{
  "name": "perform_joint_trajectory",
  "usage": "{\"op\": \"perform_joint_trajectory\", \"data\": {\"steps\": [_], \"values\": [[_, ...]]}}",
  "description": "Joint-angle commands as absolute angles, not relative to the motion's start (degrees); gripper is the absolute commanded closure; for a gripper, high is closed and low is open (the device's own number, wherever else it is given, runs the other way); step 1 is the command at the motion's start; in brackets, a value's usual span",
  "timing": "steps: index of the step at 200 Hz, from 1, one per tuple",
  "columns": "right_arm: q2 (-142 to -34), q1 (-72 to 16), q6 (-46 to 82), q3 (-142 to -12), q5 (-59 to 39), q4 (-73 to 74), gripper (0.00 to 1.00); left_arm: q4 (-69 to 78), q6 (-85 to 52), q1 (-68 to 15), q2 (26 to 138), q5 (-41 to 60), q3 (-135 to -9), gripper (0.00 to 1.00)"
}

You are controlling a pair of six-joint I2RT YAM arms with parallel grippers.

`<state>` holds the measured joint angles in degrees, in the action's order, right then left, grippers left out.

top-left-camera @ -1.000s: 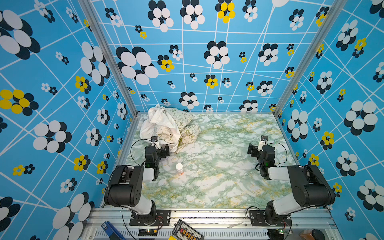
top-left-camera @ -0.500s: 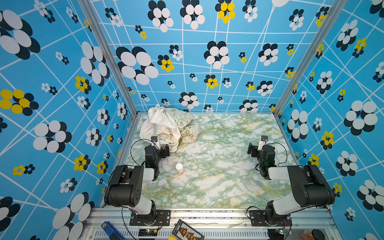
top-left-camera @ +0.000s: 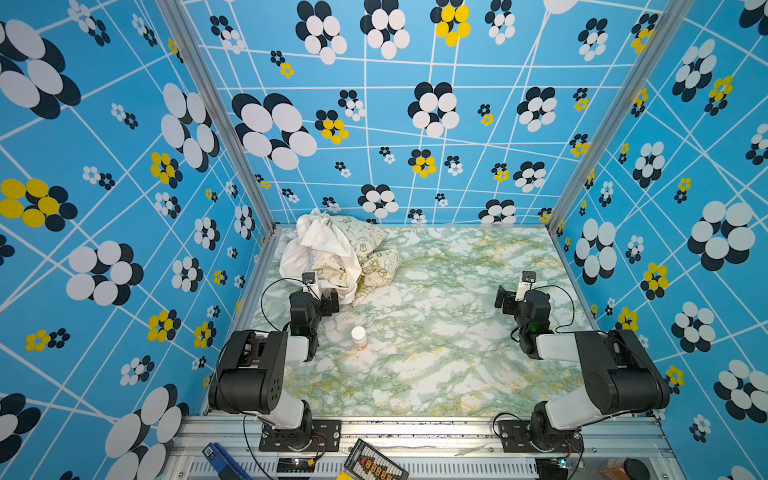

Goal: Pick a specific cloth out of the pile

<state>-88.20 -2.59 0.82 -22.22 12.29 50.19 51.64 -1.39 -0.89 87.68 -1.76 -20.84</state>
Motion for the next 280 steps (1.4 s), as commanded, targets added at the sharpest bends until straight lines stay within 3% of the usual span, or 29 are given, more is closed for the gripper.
{"op": "perform_joint_trajectory", "data": {"steps": [1, 97, 125, 148, 163, 203, 280], "values": [[-87.2, -2.4, 1.2, -23.1, 12.6, 49.2, 0.01, 45.1, -0.5, -1.2, 84.0, -2.1, -23.6, 0.01], [-69.0, -2.4, -1.8, -32.1, 9.3, 17.0, 0.01, 16.5, -0.6, -1.3, 55.5, -0.2, -28.0, 0.01], [-68.1, -2.3, 1.9, -36.3, 15.1, 6.0, 0.01, 10.9, -8.7, -1.1, 48.4, -8.7, -28.3, 0.01], [-66.2, -2.3, 0.9, -35.6, 12.1, 6.0, 0.01, 4.2, -14.4, -0.6, 43.8, -16.6, -29.1, 0.01], [-64.9, -2.3, 2.0, -35.1, 9.5, 6.3, 0.01, 1.1, -15.6, 0.7, 41.7, -14.7, -29.5, 0.01], [-64.8, -2.2, 3.9, -36.5, 3.0, 4.2, 0.01, -10.5, -20.9, 3.6, 43.3, -9.2, -35.1, 0.01], [-60.6, -2.3, 3.7, -36.1, -7.7, 4.5, 0.01, -23.5, -36.4, 6.3, 58.7, 1.2, -44.2, 0.01]]}}
